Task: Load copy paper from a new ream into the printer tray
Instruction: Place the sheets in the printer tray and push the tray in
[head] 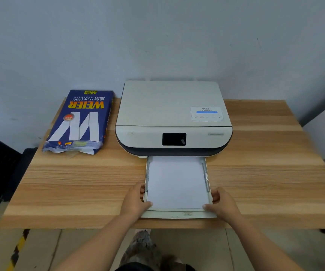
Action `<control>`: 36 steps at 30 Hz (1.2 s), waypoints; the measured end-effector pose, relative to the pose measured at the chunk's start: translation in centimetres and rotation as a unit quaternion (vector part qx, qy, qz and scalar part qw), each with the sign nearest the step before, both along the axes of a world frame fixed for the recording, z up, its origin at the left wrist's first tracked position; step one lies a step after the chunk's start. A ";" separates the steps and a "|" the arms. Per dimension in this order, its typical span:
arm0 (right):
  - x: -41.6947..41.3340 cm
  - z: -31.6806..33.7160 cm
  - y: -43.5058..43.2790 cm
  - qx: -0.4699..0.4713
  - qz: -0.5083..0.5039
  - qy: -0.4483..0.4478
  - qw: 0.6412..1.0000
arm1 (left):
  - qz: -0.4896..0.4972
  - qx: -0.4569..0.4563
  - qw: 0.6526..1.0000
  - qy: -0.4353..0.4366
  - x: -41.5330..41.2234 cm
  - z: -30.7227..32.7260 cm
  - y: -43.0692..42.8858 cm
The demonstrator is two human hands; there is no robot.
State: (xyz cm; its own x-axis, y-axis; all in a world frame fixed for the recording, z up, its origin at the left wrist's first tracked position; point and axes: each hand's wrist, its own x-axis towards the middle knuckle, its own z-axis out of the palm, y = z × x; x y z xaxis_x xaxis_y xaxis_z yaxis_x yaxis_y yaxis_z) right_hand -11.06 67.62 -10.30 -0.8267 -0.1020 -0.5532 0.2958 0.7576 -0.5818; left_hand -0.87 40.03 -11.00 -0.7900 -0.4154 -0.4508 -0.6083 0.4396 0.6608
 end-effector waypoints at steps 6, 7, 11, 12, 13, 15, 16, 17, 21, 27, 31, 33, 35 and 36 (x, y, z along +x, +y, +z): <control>-0.4 -0.3 0.5 -0.006 0.002 0.006 1.000 | 0.009 0.024 1.000 0.008 -0.1 -0.1 -0.3; -0.5 -0.2 0.5 -0.009 0.000 0.006 1.000 | 0.013 0.036 0.999 0.010 -0.1 -0.1 -0.5; -1.0 -0.6 0.4 -0.030 -0.029 0.005 0.999 | 0.012 0.047 0.999 0.003 -0.2 -0.2 -1.0; -1.0 -0.6 0.4 -0.024 -0.026 0.008 0.999 | 0.012 0.047 0.999 0.002 -0.2 -0.2 -1.0; -1.0 -0.7 0.4 -0.018 -0.023 0.010 1.000 | 0.013 0.047 0.999 0.001 -0.2 -0.2 -1.0; -1.0 -0.7 0.3 -0.016 -0.019 0.013 1.000 | 0.004 0.037 0.999 -0.006 -0.3 -0.1 -0.8; -0.9 -0.7 0.2 -0.018 -0.019 0.012 1.000 | -0.005 0.026 1.000 -0.012 -0.3 0.0 -0.8; -1.0 -0.6 0.2 -0.019 -0.021 0.009 1.000 | -0.012 0.017 1.000 -0.016 -0.4 0.0 -0.7; -1.1 -0.8 0.1 -0.015 -0.021 0.004 1.000 | -0.003 0.014 1.000 -0.028 -0.8 0.0 -0.6; -1.4 -0.9 -0.3 -0.012 -0.045 0.003 0.999 | 0.037 -0.003 0.999 -0.037 -1.3 -0.2 -0.2; -1.5 -0.8 -0.8 -0.001 -0.056 0.017 0.998 | 0.030 -0.074 0.995 -0.055 -2.0 -0.1 0.4; -1.5 -0.6 -1.1 0.011 -0.056 0.019 0.998 | 0.018 -0.103 0.992 -0.066 -2.5 -0.1 0.5; -1.6 -0.4 -1.3 0.023 -0.047 0.021 0.998 | 0.000 -0.122 0.990 -0.074 -2.8 -0.1 0.5; -1.6 -0.4 -1.4 0.026 -0.041 0.024 0.999 | -0.006 -0.122 0.990 -0.075 -2.9 -0.1 0.4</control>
